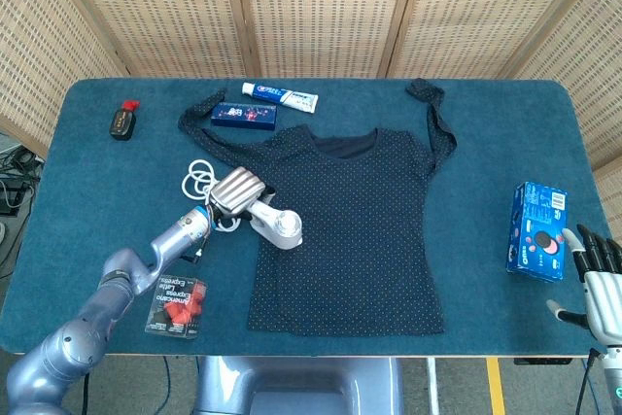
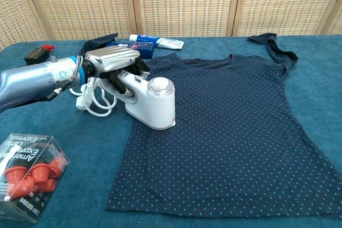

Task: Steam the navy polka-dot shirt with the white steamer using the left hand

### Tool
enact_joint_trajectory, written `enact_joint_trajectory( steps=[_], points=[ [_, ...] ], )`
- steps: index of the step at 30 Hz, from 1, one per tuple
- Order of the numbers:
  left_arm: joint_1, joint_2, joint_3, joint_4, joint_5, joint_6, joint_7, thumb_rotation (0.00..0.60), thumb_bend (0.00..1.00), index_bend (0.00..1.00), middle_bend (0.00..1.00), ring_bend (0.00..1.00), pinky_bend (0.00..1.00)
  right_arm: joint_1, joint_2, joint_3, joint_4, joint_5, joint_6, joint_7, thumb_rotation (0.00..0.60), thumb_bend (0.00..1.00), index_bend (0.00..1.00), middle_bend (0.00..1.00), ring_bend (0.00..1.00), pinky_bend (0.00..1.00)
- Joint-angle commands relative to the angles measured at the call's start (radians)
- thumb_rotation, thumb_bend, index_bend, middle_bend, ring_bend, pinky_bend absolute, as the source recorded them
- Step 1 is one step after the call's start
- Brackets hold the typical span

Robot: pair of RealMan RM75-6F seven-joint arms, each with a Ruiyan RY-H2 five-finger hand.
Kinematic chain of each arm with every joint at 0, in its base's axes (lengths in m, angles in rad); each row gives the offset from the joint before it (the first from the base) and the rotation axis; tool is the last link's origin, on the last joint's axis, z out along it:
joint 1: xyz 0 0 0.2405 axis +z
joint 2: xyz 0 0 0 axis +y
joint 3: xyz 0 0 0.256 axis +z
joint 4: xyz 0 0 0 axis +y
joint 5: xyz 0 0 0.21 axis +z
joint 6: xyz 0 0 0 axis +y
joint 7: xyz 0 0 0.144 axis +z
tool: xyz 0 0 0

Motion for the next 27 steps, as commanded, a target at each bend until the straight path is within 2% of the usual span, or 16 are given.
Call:
enact_joint_trajectory(
  steps=[1,11,27],
  points=[
    [-0.005,-0.010,0.003,-0.015,0.007,0.012,-0.013,0.600,0.71,1.00,0.85,0.74,0.91,-0.001,0.001,0.000,-0.001,0.000,0.001,0.001,0.600,0.00,0.03,0.00,0.00,0.00],
    [-0.028,-0.058,0.030,-0.088,0.051,0.044,-0.029,0.600,0.71,1.00,0.85,0.74,0.91,-0.001,0.002,-0.002,-0.001,-0.004,0.001,0.005,0.600,0.00,0.03,0.00,0.00,0.00],
    [-0.090,-0.084,0.019,-0.212,0.077,0.058,0.010,0.600,0.71,1.00,0.85,0.74,0.91,-0.002,0.004,-0.002,0.001,-0.004,0.002,0.008,0.600,0.00,0.03,0.00,0.00,0.00]
  ],
)
